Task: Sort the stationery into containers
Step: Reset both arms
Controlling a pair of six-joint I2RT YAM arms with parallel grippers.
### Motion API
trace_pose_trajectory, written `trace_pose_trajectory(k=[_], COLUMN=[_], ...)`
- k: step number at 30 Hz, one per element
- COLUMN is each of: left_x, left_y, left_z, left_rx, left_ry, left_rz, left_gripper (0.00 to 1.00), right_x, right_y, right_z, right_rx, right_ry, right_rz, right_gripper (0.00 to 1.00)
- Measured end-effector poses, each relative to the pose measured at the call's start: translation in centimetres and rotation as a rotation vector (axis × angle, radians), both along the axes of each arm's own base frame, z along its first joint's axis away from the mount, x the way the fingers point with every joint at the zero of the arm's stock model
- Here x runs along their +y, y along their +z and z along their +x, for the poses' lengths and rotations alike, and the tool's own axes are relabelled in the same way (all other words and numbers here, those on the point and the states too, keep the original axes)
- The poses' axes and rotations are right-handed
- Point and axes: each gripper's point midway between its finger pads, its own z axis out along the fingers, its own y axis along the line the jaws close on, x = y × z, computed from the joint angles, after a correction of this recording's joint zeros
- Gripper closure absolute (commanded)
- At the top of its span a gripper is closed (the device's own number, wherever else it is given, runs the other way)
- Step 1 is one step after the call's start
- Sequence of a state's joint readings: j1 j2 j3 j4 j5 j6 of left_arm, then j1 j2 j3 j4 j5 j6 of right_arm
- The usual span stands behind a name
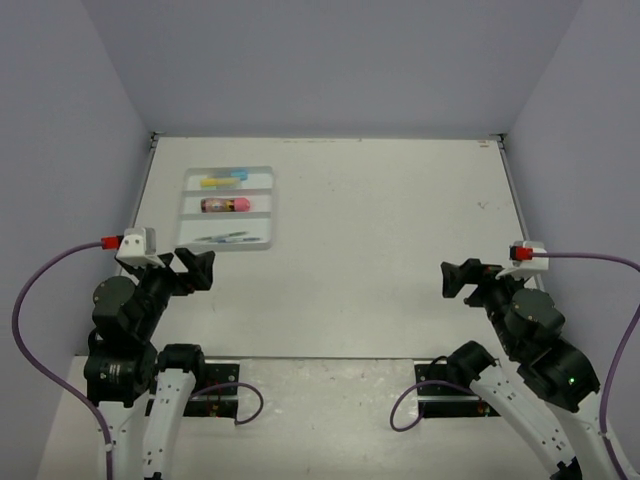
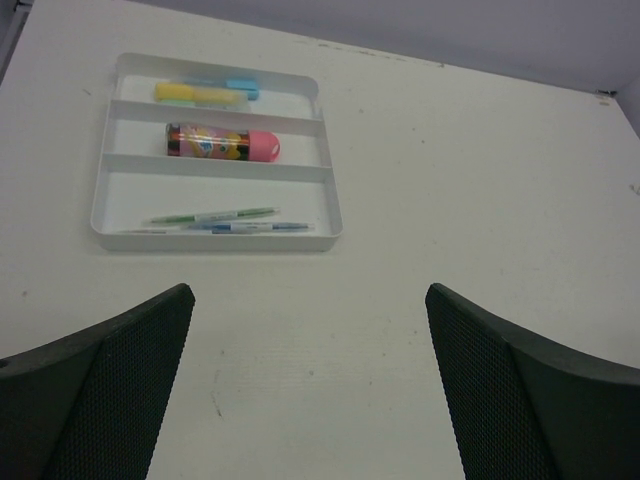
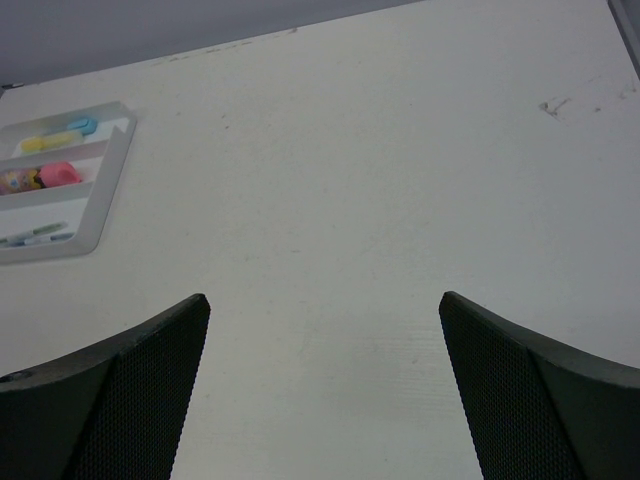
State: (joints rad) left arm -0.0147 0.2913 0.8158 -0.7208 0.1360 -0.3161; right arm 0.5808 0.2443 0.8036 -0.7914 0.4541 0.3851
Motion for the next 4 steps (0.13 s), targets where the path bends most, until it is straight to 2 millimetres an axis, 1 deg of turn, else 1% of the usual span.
trace_pose_trajectory(k=[4], left_x=[-0.21], left_y=[-0.42], left_z=[0.09], left_rx=[0.011], left_ry=[-0.009], left_rz=[-0.009], left_gripper=[0.0], right_x=[-0.02], right_y=[-0.05], right_z=[-0.03], right_rx=[-0.001], right_ry=[-0.001], right_rz=[0.002], right_gripper=[0.01])
